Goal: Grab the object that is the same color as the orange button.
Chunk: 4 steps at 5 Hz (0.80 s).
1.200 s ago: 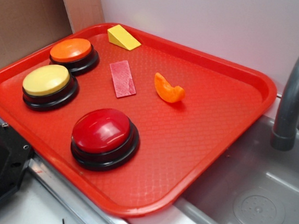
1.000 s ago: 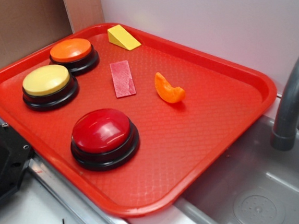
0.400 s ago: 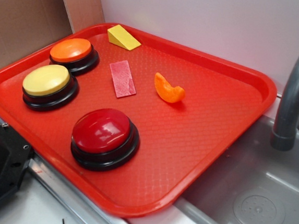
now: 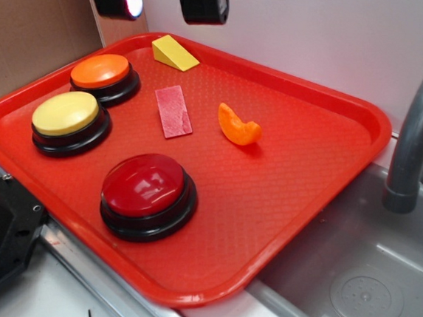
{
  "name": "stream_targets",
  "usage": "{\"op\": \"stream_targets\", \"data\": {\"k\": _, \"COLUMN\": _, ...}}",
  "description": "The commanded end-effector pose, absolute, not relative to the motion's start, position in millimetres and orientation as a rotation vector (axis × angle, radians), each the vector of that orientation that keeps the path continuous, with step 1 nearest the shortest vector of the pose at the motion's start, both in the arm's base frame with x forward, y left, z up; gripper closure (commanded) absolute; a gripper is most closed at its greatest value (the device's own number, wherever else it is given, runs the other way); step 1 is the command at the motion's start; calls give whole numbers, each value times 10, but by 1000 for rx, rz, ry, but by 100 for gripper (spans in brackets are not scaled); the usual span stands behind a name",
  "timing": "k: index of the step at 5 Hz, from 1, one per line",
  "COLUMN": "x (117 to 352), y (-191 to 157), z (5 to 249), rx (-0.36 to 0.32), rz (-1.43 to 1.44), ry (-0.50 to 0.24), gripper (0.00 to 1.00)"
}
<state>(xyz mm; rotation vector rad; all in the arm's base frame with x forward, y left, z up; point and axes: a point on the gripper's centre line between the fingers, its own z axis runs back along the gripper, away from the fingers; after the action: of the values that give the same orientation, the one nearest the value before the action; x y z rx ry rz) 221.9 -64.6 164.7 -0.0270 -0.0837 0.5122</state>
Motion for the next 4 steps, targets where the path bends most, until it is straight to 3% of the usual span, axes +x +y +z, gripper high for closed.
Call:
{"op": "stream_targets", "data": {"k": 1, "x": 2295, "y": -635, "z": 1805, "rx": -63, "rz": 504, "ry": -146, "gripper": 0}}
{"op": "stream_targets", "data": {"k": 2, "x": 2295, "y": -635, "z": 1805, "rx": -63, "rz": 504, "ry": -146, "gripper": 0}}
{"op": "stream_targets", "data": {"k": 3, "x": 2349, "y": -620, "z": 1512, "rx": -117, "rz": 616, "ry": -106, "gripper": 0}}
{"op": "stream_targets", "data": {"k": 4, "x": 2352, "y": -665, "z": 1318, "rx": -107, "rz": 746, "ry": -112, "gripper": 0}}
